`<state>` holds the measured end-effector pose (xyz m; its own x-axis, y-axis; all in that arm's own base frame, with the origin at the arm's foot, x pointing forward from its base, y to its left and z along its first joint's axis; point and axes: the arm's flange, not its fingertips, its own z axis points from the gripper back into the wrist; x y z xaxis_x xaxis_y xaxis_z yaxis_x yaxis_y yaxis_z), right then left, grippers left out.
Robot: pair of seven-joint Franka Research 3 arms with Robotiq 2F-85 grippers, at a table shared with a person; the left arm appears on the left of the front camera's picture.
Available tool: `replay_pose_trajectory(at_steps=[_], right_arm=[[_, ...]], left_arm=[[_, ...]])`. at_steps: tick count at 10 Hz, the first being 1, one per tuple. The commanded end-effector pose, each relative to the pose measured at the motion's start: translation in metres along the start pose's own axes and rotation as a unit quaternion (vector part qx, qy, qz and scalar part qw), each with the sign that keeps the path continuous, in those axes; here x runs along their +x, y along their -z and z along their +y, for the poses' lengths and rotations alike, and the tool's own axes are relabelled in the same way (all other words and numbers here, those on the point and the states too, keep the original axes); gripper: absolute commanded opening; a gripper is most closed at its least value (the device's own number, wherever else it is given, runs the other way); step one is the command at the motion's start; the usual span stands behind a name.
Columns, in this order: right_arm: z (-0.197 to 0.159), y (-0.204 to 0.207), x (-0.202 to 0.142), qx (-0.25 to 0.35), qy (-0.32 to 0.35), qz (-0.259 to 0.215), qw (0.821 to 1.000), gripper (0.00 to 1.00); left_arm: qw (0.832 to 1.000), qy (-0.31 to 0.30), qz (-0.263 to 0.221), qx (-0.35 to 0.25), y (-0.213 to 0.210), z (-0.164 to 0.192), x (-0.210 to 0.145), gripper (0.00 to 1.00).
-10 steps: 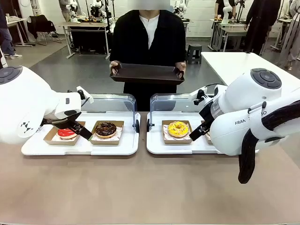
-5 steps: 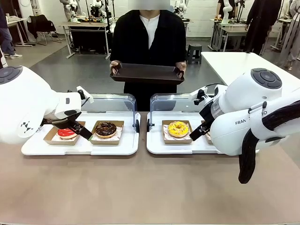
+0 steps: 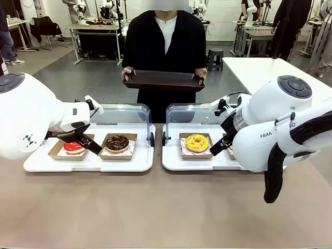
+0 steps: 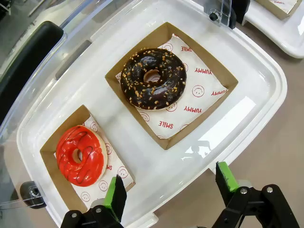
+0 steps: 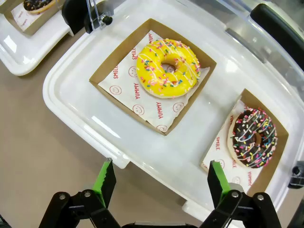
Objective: Provide the desired donut to the person.
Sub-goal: Pick up and lift the Paper togo box containing the Donut pointed at by the person.
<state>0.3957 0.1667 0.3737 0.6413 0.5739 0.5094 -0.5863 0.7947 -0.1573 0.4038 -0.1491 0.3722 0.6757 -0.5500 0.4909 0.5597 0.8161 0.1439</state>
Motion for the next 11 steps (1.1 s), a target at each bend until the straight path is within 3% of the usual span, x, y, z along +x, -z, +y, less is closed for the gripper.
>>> replay_pose_trajectory(at_steps=[1,6,11], right_arm=[[0.0,0.0,0.0,0.0,0.0,0.0,1.0,1.0],[-0.006,-0.015,-0.01,0.017,-0.009,-0.008,1.0,1.0],[-0.014,-0.158,-0.067,0.017,0.005,0.023,1.0,1.0]], left_arm=[[1.0,0.0,0.0,0.0,0.0,0.0,0.0,1.0],[1.0,0.0,0.0,0.0,0.0,0.0,0.0,1.0],[0.998,0.046,0.006,0.053,-0.112,0.007,-0.011,1.0]])
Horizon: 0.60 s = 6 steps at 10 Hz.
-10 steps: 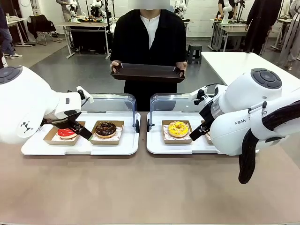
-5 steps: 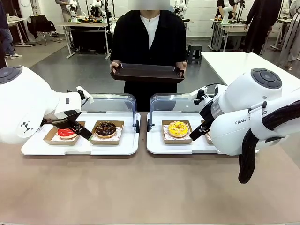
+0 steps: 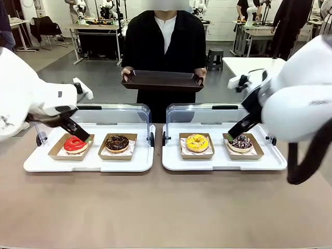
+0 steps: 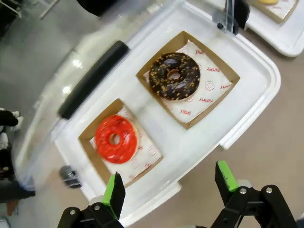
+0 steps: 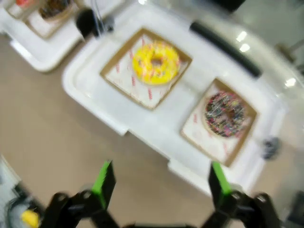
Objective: Provide the desired donut to the person.
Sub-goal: Pick up and lift the Paper togo box containing the Donut pointed at by the person.
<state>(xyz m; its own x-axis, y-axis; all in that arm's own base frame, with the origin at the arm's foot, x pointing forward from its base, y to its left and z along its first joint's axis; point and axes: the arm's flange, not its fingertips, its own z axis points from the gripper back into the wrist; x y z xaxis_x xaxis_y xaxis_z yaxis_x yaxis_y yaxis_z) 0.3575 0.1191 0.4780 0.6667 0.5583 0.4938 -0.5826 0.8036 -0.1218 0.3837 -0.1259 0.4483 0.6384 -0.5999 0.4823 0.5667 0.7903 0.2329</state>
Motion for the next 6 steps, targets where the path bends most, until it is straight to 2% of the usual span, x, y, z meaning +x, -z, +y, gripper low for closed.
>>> replay_pose_trajectory(at_steps=[1,4,6], right_arm=[[0.019,-0.06,-0.08,-0.008,-0.005,0.022,1.0,1.0],[0.03,-0.11,-0.108,-0.026,-0.003,0.035,0.999,1.0],[0.027,-0.123,-0.111,-0.046,0.015,0.032,0.998,1.0]], left_arm=[[0.999,0.029,0.005,0.016,-0.059,-0.01,-0.022,1.0],[0.998,0.033,-0.009,0.048,-0.127,-0.016,-0.029,1.0],[0.998,0.02,-0.021,0.062,-0.144,-0.013,-0.031,1.0]])
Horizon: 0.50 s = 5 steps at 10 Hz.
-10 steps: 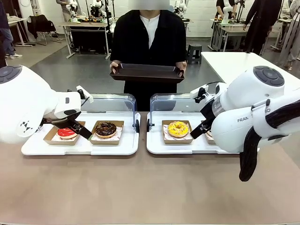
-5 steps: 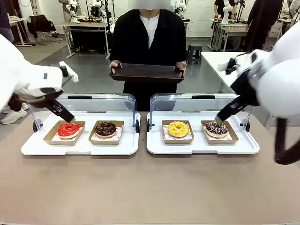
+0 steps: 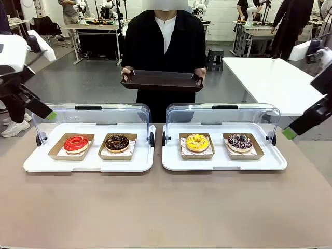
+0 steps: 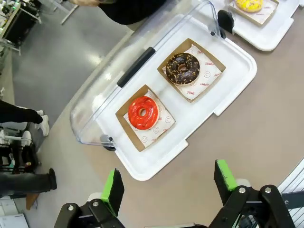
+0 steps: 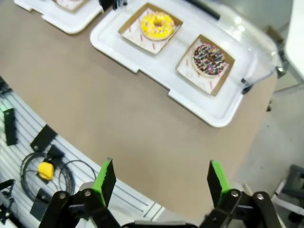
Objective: Provide the desired donut to the person.
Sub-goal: Pick up and lift the Paper togo box containing the Donut pointed at by the person.
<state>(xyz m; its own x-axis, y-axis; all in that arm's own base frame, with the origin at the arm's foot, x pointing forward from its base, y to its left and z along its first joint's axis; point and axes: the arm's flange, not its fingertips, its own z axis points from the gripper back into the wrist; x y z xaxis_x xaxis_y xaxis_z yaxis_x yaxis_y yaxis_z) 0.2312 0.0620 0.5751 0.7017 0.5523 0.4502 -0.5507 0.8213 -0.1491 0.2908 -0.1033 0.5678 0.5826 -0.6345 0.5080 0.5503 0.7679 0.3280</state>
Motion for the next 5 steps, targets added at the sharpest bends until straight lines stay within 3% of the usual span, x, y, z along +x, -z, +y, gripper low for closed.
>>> replay_pose_trajectory(at_steps=[1,2,5], right_arm=[[0.01,0.04,-0.036,-0.084,0.015,0.01,0.996,1.0],[0.0,0.0,0.0,0.0,0.0,0.0,1.0,1.0],[0.0,0.0,0.0,0.0,0.0,0.0,1.0,1.0]], left_arm=[[0.998,-0.004,-0.002,0.066,0.013,-0.01,-0.02,1.0],[1.0,0.0,0.0,0.0,0.0,0.0,0.0,1.0],[1.0,0.0,0.0,0.0,0.0,0.0,0.0,1.0]])
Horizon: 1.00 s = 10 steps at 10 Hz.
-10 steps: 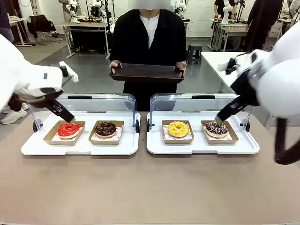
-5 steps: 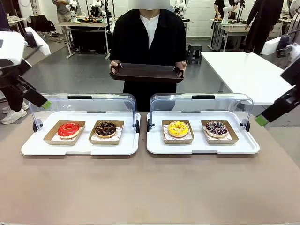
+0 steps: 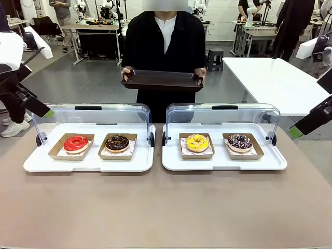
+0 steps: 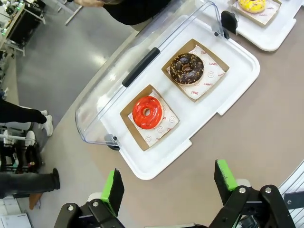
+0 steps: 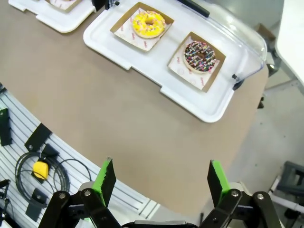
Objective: Provide the desired donut to the person.
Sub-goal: Pick up and lift the Paper togo box containing the Donut pointed at by the person.
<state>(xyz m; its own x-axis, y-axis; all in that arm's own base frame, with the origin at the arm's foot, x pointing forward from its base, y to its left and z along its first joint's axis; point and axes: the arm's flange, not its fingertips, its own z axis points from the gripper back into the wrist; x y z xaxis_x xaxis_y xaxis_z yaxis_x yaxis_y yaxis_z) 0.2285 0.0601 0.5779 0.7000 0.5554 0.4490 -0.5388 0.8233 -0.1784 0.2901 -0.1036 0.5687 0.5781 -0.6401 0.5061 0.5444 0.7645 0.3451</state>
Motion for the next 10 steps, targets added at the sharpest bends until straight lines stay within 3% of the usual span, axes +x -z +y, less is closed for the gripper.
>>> replay_pose_trajectory(at_steps=[1,2,4,6,8,10], right_arm=[[0.001,0.004,0.002,0.016,0.002,0.0,1.0,1.0],[0.0,0.0,0.0,0.0,0.0,0.0,1.0,1.0],[-0.043,-0.026,-0.014,0.097,-0.022,-0.047,0.994,1.0],[-0.091,-0.037,-0.026,0.193,-0.064,-0.104,0.974,1.0],[-0.117,-0.03,-0.033,0.25,-0.124,-0.149,0.948,1.0],[-0.141,-0.011,-0.036,0.293,-0.175,-0.21,0.916,1.0]], left_arm=[[1.0,-0.001,-0.001,0.002,-0.001,0.001,0.0,1.0],[0.997,-0.004,-0.013,-0.079,-0.009,0.017,0.004,1.0],[0.975,0.037,-0.059,-0.213,-0.02,0.053,0.005,1.0],[0.937,0.093,-0.101,-0.321,-0.015,0.095,0.01,1.0],[0.898,0.143,-0.169,-0.38,-0.005,0.123,0.007,1.0],[0.846,0.164,-0.24,-0.447,0.026,0.152,0.001,1.0]])
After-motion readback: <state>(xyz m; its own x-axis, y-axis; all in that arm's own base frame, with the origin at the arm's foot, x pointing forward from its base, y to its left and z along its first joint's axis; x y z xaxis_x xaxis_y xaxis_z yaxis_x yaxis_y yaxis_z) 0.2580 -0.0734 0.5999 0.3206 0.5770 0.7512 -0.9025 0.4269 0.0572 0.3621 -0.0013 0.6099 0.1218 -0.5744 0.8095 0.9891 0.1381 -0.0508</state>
